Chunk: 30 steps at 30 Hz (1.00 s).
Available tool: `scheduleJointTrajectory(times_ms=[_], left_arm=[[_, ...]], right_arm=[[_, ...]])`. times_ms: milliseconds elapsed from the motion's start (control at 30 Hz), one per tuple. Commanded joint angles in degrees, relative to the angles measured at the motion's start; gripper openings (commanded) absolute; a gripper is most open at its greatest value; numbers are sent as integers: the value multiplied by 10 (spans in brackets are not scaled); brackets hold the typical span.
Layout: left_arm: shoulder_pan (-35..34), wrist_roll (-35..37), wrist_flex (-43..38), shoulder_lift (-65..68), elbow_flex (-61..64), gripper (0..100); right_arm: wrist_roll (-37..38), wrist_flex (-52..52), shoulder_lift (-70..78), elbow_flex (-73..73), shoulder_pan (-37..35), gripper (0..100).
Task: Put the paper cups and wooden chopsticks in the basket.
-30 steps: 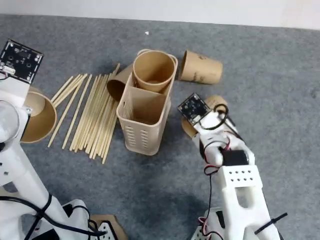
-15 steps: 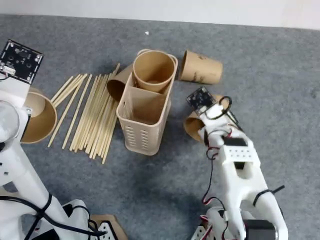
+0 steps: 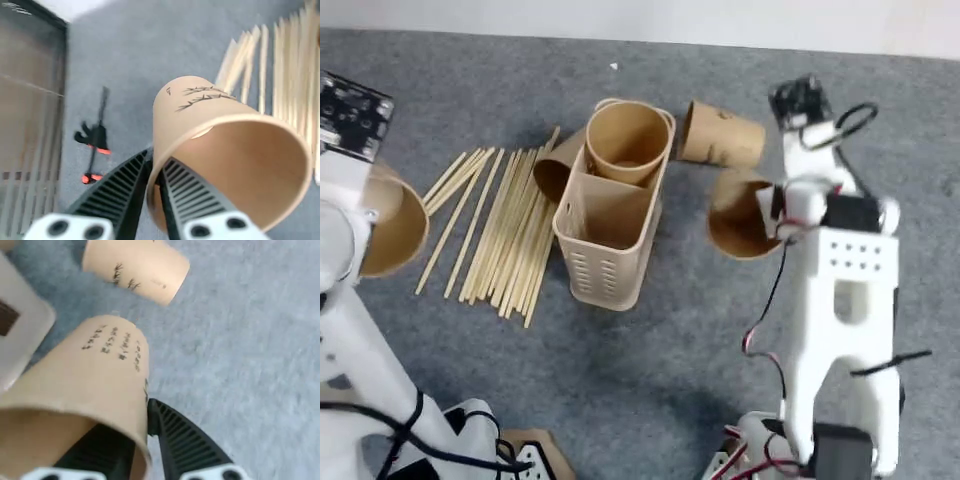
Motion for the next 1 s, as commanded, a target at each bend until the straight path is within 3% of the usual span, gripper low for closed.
scheduleJointTrajectory(times_ms=[0, 133, 367, 600, 967], left_arm=[[59, 50, 11, 0, -118, 4], [191, 113, 32, 9, -217, 4], [378, 225, 29, 177, -269, 4], [461, 260, 63, 314, -419, 4], [488, 309, 64, 355, -353, 4]], right_arm=[[-22, 247, 80, -278, -26, 7], [-61, 298, 138, -427, -22, 7], [-82, 297, 133, -402, -15, 7], [-58, 297, 138, -399, -14, 7], [-58, 296, 134, -402, -17, 7]])
